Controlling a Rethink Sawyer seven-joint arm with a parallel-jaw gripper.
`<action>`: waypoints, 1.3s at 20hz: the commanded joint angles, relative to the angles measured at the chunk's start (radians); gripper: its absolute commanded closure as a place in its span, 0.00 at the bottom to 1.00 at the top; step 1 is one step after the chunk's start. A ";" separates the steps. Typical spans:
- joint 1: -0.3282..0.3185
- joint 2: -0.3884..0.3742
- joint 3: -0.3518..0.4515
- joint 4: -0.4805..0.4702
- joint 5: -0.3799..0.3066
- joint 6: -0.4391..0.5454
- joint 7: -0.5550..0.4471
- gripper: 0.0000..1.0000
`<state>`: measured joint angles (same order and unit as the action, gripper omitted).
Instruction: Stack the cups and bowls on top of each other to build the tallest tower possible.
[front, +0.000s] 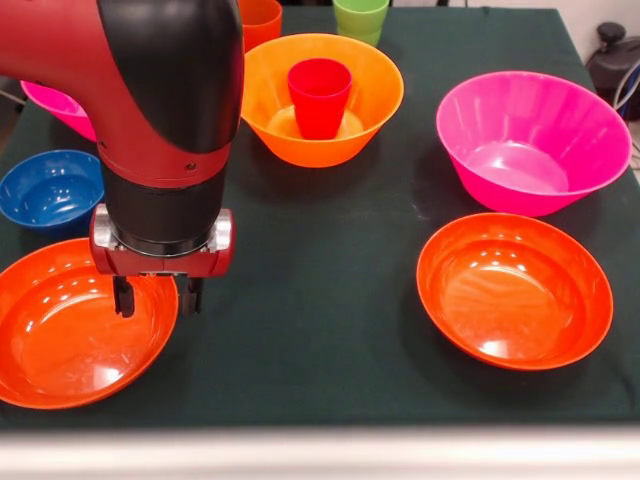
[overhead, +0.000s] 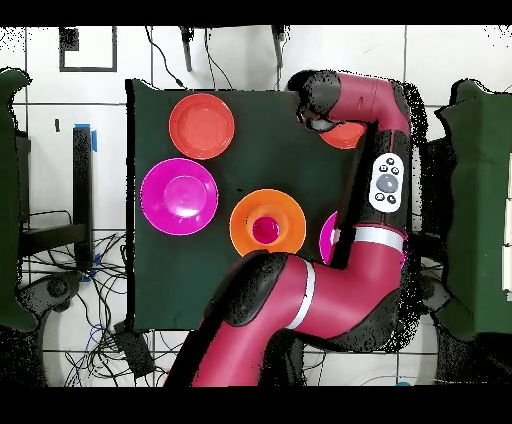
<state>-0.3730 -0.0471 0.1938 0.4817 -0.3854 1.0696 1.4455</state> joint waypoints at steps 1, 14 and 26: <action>-0.001 -0.034 0.046 0.098 -0.019 0.099 -0.314 0.00; 0.035 -0.076 0.051 0.122 0.012 0.184 -0.248 0.00; 0.063 -0.077 0.071 0.160 0.059 0.134 -0.142 0.00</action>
<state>-0.3510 -0.1246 0.1938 0.5071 -0.3330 1.1621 1.4455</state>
